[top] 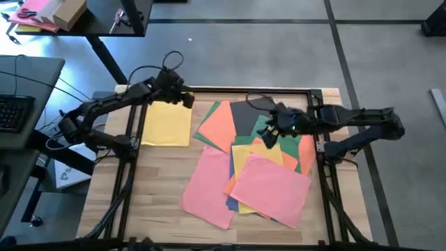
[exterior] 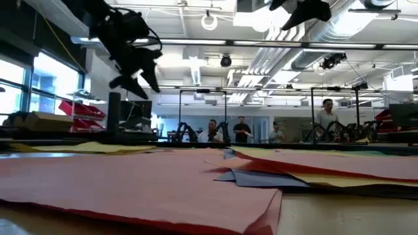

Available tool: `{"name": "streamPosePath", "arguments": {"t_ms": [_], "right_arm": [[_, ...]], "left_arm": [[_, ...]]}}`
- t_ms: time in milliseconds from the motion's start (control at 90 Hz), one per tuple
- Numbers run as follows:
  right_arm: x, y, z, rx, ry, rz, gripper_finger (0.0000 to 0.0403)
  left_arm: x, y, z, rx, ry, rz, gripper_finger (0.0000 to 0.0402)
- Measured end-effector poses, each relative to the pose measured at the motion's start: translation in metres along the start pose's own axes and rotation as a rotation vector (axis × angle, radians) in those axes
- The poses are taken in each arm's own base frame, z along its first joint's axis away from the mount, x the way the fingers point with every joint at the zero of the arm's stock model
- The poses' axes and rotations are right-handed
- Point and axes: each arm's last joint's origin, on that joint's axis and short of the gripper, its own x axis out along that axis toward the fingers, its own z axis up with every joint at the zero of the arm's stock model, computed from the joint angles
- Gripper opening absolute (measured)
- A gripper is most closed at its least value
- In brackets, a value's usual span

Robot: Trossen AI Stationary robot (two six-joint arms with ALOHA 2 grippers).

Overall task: Organize paper
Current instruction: Move the pink paper to the bottom right of the table

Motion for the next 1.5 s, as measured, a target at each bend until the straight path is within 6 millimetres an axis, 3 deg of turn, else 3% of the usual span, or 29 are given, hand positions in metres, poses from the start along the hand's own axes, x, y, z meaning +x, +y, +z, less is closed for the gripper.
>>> {"name": "streamPosePath", "arguments": {"t_ms": [144, 344, 544, 844, 1167, 1322, 1500], "right_arm": [[0.006, 0.021, -0.017, 0.048, 0.080, 0.070, 0.0268], [0.019, 0.045, -0.035, 0.087, 0.197, 0.151, 0.0268], [0.019, 0.057, -0.045, 0.104, 0.170, 0.157, 0.0268], [0.021, 0.053, -0.042, 0.081, 0.162, 0.139, 0.0268], [0.026, 0.046, -0.032, 0.065, 0.164, 0.142, 0.0268], [0.027, 0.045, -0.031, 0.019, 0.159, 0.143, 0.0268], [0.027, 0.045, -0.031, -0.008, 0.156, 0.146, 0.0268]], "left_arm": [[0.033, -0.004, 0.002, 0.092, 0.045, 0.002, 0.0200], [0.088, 0.003, -0.012, 0.196, 0.308, 0.061, 0.0183], [0.121, 0.010, -0.023, 0.271, 0.472, 0.111, 0.0179], [0.118, 0.016, -0.030, 0.352, 0.571, 0.165, 0.0179], [0.112, 0.014, -0.023, 0.345, 0.509, 0.166, 0.0179], [0.100, 0.010, -0.014, 0.347, 0.456, 0.154, 0.0179], [0.068, -0.001, 0.007, 0.356, 0.295, 0.117, 0.0179]]}}
